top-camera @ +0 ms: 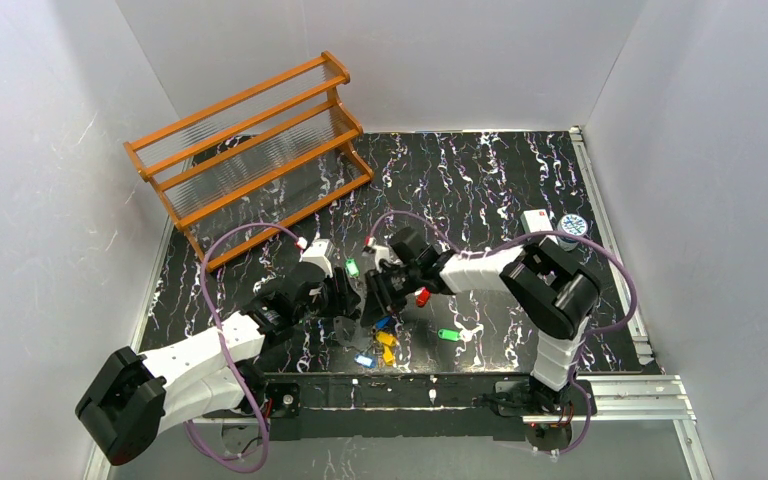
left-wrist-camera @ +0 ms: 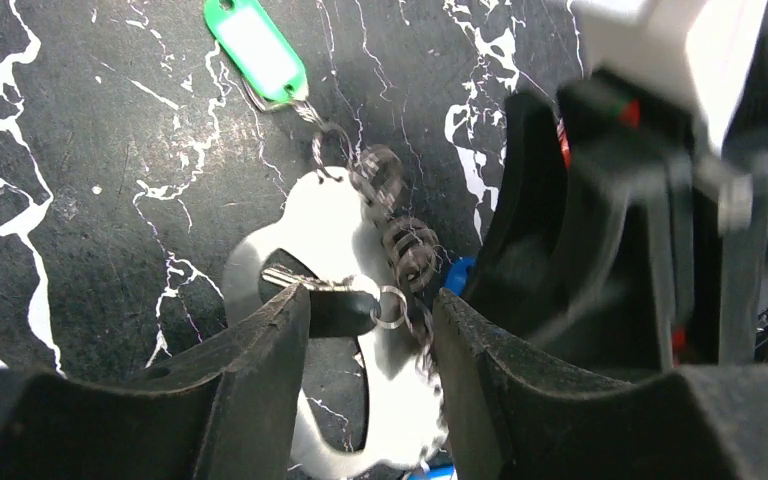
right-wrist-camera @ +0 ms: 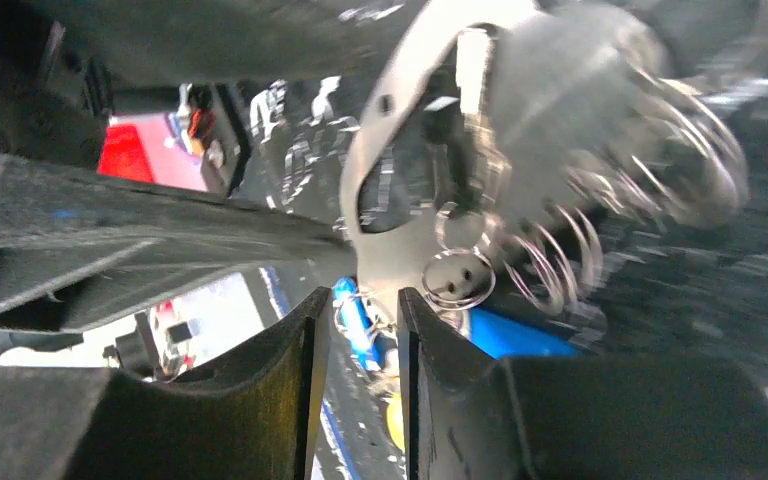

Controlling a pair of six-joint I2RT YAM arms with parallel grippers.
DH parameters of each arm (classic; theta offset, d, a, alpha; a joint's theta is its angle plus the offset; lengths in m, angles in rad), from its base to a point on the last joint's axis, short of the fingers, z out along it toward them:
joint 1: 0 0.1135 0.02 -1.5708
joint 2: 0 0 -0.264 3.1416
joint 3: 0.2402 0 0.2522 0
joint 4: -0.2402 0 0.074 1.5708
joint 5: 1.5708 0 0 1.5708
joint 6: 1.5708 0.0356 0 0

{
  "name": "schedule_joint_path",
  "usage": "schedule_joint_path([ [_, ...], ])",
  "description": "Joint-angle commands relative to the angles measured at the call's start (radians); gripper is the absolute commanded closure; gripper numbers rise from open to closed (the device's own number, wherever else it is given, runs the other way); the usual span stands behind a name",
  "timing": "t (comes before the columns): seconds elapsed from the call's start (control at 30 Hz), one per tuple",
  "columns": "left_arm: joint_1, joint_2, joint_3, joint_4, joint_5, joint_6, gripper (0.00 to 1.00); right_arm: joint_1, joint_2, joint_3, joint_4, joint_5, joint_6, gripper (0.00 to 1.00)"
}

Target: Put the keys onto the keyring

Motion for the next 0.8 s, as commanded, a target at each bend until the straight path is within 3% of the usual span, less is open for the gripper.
schedule_joint_path([
  [0.0,-0.004,-0.023,-0.010,-0.021,-0.030,0.000,0.54,0.074,-0.037,-0.020,0.115,-0.055,0.059,0.61],
  [0.07,-0.006,-0.024,-0.007,-0.030,-0.034,0.002,0.54,0.069,-0.075,-0.036,0.137,-0.031,0.069,0.61],
  [0.33,-0.004,-0.052,-0.016,-0.042,-0.040,0.001,0.54,-0.025,-0.137,0.014,-0.047,0.116,-0.042,0.57],
  [0.77,-0.005,-0.106,-0.069,0.047,0.007,-0.030,0.55,-0.099,0.020,0.080,-0.088,0.133,-0.078,0.51],
])
